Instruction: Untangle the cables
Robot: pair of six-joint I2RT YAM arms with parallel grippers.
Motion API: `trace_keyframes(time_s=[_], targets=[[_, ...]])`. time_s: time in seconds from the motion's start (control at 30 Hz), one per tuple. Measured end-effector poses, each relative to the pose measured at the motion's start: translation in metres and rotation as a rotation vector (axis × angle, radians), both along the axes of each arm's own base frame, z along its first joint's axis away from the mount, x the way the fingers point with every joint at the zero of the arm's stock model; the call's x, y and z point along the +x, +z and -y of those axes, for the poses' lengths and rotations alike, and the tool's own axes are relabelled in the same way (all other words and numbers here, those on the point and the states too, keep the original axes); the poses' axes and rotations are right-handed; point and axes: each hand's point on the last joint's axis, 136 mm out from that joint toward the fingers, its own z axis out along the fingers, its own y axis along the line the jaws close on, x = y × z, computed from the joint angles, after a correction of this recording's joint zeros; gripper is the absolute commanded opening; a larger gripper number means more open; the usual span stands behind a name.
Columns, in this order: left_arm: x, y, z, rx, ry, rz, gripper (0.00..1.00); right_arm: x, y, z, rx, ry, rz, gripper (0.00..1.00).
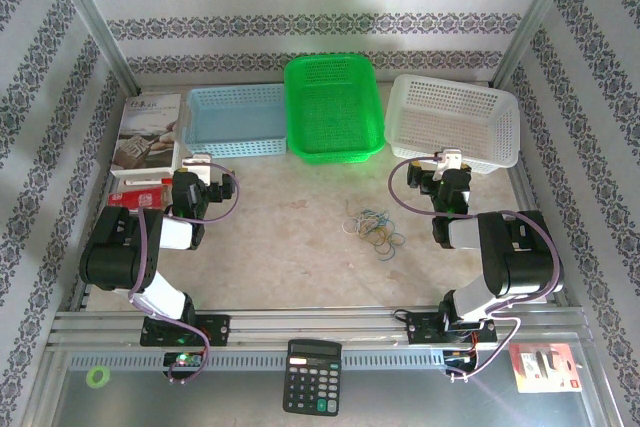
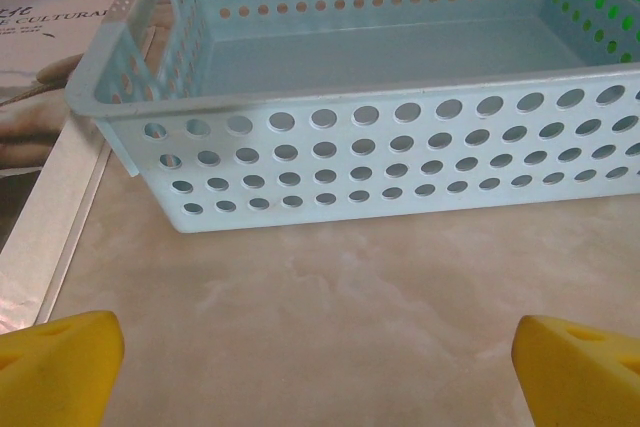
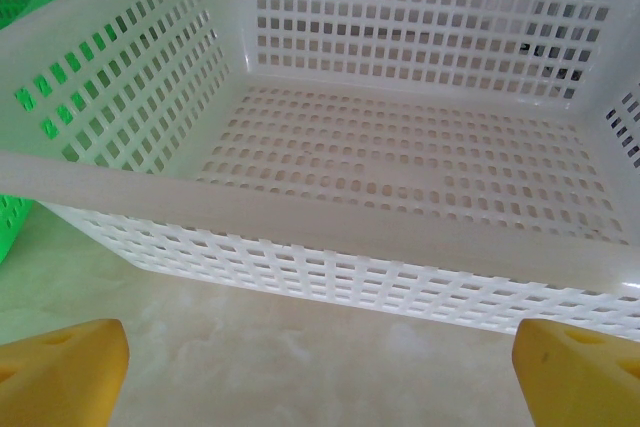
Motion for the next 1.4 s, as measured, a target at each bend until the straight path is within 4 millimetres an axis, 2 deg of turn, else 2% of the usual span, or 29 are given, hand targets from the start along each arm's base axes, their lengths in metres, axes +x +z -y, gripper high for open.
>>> trace_keyframes(time_s=[0.23,0.37,0.57,0.73,0.8,0.9,0.97,1.03,1.1,1.23,1.33,1.4], targets=[[-0.003,0.0,-0.002,0.001,0.012,0.0,1.0,-0.002,0.004,0.0,0.002,0.002,0.011,0.98],[-0.007,0.024,-0.01,0.001,0.061,0.045,1.0,-0.012,0.021,-0.001,0.003,0.005,0.058,0.98],[-0.01,0.071,-0.019,-0.018,0.119,0.123,1.0,-0.03,0.069,0.0,0.054,-0.011,0.126,0.98],[-0.014,0.109,-0.021,-0.102,0.161,0.141,1.0,-0.046,0.129,0.003,0.264,-0.064,0.217,0.98],[-0.015,0.13,-0.021,-0.16,0.175,0.148,1.0,-0.06,0.152,0.004,0.361,-0.077,0.285,0.98],[-0.021,0.156,-0.016,-0.259,0.175,0.159,1.0,-0.081,0.175,0.001,0.476,-0.049,0.379,0.93],[-0.028,0.165,-0.01,-0.326,0.16,0.155,1.0,-0.091,0.183,-0.006,0.539,-0.009,0.404,0.9],[-0.035,0.164,-0.003,-0.385,0.142,0.127,1.0,-0.095,0.184,-0.015,0.591,0.035,0.387,0.89],[-0.041,0.157,0.005,-0.44,0.123,0.078,1.0,-0.096,0.174,-0.026,0.628,0.075,0.315,0.87],[-0.052,0.14,0.031,-0.514,0.061,-0.025,1.0,-0.091,0.146,-0.053,0.685,0.141,0.102,0.71],[-0.059,0.13,0.063,-0.534,-0.025,-0.095,1.0,-0.09,0.121,-0.087,0.699,0.219,-0.087,0.65],[-0.065,0.12,0.093,-0.534,-0.098,-0.155,1.0,-0.094,0.102,-0.113,0.683,0.27,-0.22,0.61]])
